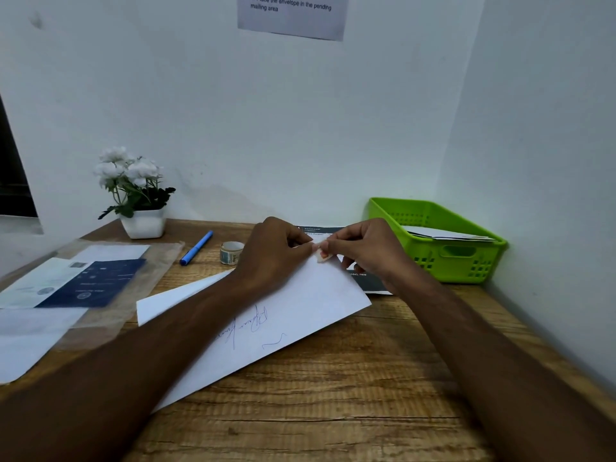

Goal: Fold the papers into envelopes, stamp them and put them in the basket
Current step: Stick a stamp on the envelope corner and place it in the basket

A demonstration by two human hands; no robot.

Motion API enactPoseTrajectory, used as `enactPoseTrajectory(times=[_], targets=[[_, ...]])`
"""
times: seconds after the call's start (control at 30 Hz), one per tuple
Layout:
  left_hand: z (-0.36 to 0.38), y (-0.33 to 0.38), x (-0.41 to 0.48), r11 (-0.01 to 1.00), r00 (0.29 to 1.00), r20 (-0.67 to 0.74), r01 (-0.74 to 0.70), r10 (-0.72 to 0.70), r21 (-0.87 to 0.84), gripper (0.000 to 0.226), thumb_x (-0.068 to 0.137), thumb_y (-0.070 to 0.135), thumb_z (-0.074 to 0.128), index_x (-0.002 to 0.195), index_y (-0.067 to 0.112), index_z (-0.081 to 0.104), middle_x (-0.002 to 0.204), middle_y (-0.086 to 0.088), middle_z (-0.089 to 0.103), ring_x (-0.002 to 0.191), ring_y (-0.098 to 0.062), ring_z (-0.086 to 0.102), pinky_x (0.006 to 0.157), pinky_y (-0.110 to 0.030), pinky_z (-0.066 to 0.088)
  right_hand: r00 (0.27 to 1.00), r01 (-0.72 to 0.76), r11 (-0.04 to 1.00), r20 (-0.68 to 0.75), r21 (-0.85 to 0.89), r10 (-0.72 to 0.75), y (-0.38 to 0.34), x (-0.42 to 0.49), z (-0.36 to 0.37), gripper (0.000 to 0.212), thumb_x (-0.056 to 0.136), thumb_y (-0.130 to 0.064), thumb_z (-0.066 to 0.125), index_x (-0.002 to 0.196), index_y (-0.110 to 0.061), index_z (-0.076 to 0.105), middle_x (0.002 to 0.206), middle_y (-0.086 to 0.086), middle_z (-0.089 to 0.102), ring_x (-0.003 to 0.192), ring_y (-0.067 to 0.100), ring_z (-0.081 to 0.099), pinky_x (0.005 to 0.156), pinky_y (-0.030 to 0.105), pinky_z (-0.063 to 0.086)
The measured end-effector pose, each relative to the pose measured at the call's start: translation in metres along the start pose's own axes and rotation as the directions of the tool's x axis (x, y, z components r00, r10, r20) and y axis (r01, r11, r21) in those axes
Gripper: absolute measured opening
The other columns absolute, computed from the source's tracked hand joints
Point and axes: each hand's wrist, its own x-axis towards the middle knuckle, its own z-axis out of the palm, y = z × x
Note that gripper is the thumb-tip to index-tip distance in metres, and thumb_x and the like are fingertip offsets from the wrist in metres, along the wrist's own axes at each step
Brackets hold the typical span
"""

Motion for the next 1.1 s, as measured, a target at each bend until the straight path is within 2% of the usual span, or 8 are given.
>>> enactPoseTrajectory(times=[0.23,0.37,0.6,0.77,0.83,0.9,1.0,1.1], targets=[[-0.001,0.001,-0.0008,1.0,1.0,0.001,-0.011,0.011,0.016,0.01,0.081,0.02,0.07,0.076,0.025,0.078,0.063,0.005,0.07,0.051,0.001,0.053,0.052,-0.023,0.04,1.0,0.011,1.0,-0.003,-0.012,-0.011,-0.001,-0.0009,0.0009,0.005,0.073,-0.018,0.081,0.07,-0.016,0.078,0.07,0.006,0.073,0.046,0.007,0.053,0.04,0.016,0.036],[-0.0018,0.0027,-0.0017,1.0,1.0,-0.012,-0.004,0.004,0.013,0.009,0.08,0.019,0.071,0.076,0.024,0.078,0.063,0.004,0.071,0.05,0.003,0.053,0.052,-0.021,0.04,1.0,0.027,0.999,-0.016,-0.017,-0.027,-0.0014,-0.0018,0.0018,0.008,0.073,-0.015,0.08,0.066,-0.016,0.077,0.062,0.001,0.07,0.043,0.003,0.052,0.04,0.014,0.036],[-0.0026,0.0047,-0.0023,1.0,1.0,-0.025,-0.011,0.011,0.015,0.008,0.08,0.02,0.072,0.076,0.023,0.079,0.064,0.002,0.072,0.053,0.002,0.053,0.053,-0.023,0.041,0.998,0.041,0.998,-0.046,-0.038,-0.043,0.0005,-0.0005,0.0029,0.006,0.073,-0.017,0.08,0.067,-0.016,0.078,0.067,0.005,0.074,0.043,0.003,0.052,0.043,0.013,0.038],[-0.0035,0.0054,-0.0024,0.999,1.0,-0.015,-0.023,0.023,0.032,0.01,0.08,0.017,0.071,0.076,0.02,0.079,0.063,0.0,0.071,0.051,0.001,0.052,0.052,-0.023,0.04,0.997,0.053,0.998,-0.054,-0.037,-0.055,0.0025,0.0016,0.0037,0.009,0.071,-0.019,0.082,0.064,-0.019,0.077,0.068,0.004,0.074,0.047,0.003,0.054,0.049,0.021,0.044],[-0.0037,0.0051,-0.0021,0.999,1.0,-0.017,-0.02,0.021,0.037,0.009,0.08,0.018,0.071,0.077,0.02,0.079,0.065,0.001,0.072,0.053,0.001,0.054,0.053,-0.024,0.042,0.997,0.054,0.998,-0.061,-0.042,-0.057,0.0021,0.0014,0.0033,0.009,0.07,-0.02,0.084,0.065,-0.019,0.077,0.068,0.006,0.074,0.046,0.004,0.053,0.047,0.019,0.041],[-0.004,0.0049,-0.0015,0.999,1.0,-0.018,-0.018,0.018,0.043,0.009,0.08,0.019,0.071,0.078,0.021,0.079,0.067,0.001,0.073,0.057,0.001,0.056,0.055,-0.025,0.044,0.996,0.038,0.998,-0.085,-0.044,-0.042,0.0015,0.0021,0.0027,0.014,0.066,-0.022,0.087,0.068,-0.018,0.074,0.066,0.006,0.073,0.045,0.006,0.054,0.043,0.016,0.037],[-0.0037,0.0041,-0.0016,1.0,1.0,-0.015,-0.009,0.009,0.03,0.009,0.081,0.021,0.07,0.077,0.022,0.079,0.067,0.001,0.072,0.055,-0.002,0.055,0.056,-0.027,0.046,0.99,-0.02,0.999,-0.138,-0.035,0.015,0.0001,0.0043,0.0007,0.036,0.058,-0.025,0.093,0.076,-0.016,0.063,0.057,0.0,0.065,0.042,0.006,0.056,0.037,0.014,0.032],[-0.0027,0.0047,-0.0024,1.0,1.0,-0.021,-0.005,0.005,0.004,0.01,0.08,0.022,0.07,0.074,0.022,0.078,0.065,0.002,0.071,0.055,-0.003,0.054,0.057,-0.03,0.046,0.996,-0.052,0.998,-0.08,-0.04,0.049,-0.0006,0.0038,-0.0027,0.033,0.062,-0.03,0.091,0.078,-0.014,0.067,0.061,-0.001,0.066,0.046,0.007,0.057,0.039,0.015,0.033]])
